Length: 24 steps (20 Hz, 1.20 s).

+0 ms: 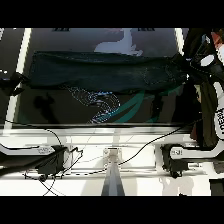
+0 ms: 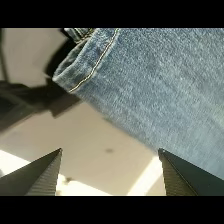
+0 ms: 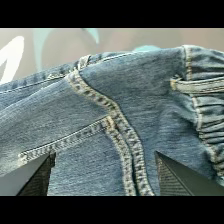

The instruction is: Fold the clothes and pants, and hang the long-sleeved shirts on hangers.

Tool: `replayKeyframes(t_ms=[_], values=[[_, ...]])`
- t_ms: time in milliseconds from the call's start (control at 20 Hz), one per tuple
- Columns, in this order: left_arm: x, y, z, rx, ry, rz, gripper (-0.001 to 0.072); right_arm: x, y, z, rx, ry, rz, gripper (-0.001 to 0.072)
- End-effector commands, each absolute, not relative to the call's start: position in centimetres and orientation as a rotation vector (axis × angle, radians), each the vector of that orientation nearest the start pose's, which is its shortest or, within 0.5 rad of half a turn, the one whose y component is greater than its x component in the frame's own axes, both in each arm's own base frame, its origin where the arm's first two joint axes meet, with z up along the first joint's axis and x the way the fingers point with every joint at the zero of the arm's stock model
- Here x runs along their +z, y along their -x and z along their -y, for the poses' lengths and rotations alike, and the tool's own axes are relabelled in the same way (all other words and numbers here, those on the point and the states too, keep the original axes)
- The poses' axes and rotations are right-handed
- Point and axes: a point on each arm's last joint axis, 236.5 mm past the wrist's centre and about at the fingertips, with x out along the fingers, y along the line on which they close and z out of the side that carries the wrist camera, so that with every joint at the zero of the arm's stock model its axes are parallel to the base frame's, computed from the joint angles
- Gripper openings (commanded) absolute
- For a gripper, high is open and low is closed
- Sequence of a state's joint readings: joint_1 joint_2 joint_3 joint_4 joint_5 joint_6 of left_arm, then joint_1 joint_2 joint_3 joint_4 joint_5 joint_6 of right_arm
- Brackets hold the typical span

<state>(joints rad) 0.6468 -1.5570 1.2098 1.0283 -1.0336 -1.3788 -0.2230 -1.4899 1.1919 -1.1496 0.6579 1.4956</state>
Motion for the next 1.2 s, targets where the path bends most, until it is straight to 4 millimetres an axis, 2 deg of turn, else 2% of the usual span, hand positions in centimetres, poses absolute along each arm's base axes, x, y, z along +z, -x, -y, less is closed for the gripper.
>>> replayKeyframes(t_ms=[0, 150, 300, 400, 450, 500, 600, 650, 700, 750, 800, 900, 1000, 1150], values=[[-7.7, -42.7, -16.6, 0.234, 0.976, -1.040, 0.0705, -0.6, -50.3, 4.4, -0.074, -0.465, -0.878, 0.0685], [-10.1, -44.1, -17.9, 0.300, 1.033, -0.975, 0.0704, -0.2, -51.0, 3.2, -0.051, -0.441, -0.853, 0.0684], [-10.1, -46.2, -19.6, 0.314, 0.988, -0.861, 0.0696, 1.0, -52.0, 1.6, -0.008, -0.389, -0.816, 0.0684], [-10.0, -47.5, -19.4, 0.289, 0.895, -0.830, 0.0696, 2.3, -52.9, 0.0, 0.023, -0.370, -0.784, 0.0682], [-9.8, -48.3, -19.4, 0.292, 0.838, -0.806, 0.0694, 2.9, -53.2, -1.0, 0.043, -0.361, -0.772, 0.0651], [-9.5, -49.2, -19.3, 0.303, 0.795, -0.778, 0.0632, 3.6, -53.6, -2.3, 0.068, -0.349, -0.758, 0.0550], [-8.8, -51.0, -19.2, 0.334, 0.732, -0.715, 0.0211, 4.9, -54.1, -5.2, 0.125, -0.320, -0.733, 0.0329], [-8.2, -51.8, -19.1, 0.345, 0.704, -0.683, 0.0029, 5.7, -54.4, -6.8, 0.152, -0.305, -0.711, 0.0299], [-7.3, -52.7, -18.9, 0.339, 0.687, -0.659, 0.0023, 6.6, -54.7, -8.2, 0.174, -0.294, -0.680, 0.0270], [-6.3, -53.4, -18.4, 0.317, 0.678, -0.646, 0.0023, 7.6, -55.1, -9.8, 0.197, -0.284, -0.640, 0.0108], [-5.0, -54.1, -17.6, 0.274, 0.655, -0.644, 0.0023, 8.4, -55.4, -11.4, 0.220, -0.276, -0.606, 0.0022], [-1.1, -55.1, -15.1, 0.126, 0.526, -0.640, 0.0022, 10.2, -55.4, -15.0, 0.279, -0.258, -0.557, 0.0022], [3.9, -55.1, -12.5, 0.005, 0.428, -0.609, 0.0022, 11.6, -54.8, -19.0, 0.353, -0.240, -0.537, 0.0021], [12.7, -53.2, -8.7, -0.118, 0.338, -0.520, 0.0022, 13.1, -53.6, -25.5, 0.466, -0.222, -0.520, 0.0021]])
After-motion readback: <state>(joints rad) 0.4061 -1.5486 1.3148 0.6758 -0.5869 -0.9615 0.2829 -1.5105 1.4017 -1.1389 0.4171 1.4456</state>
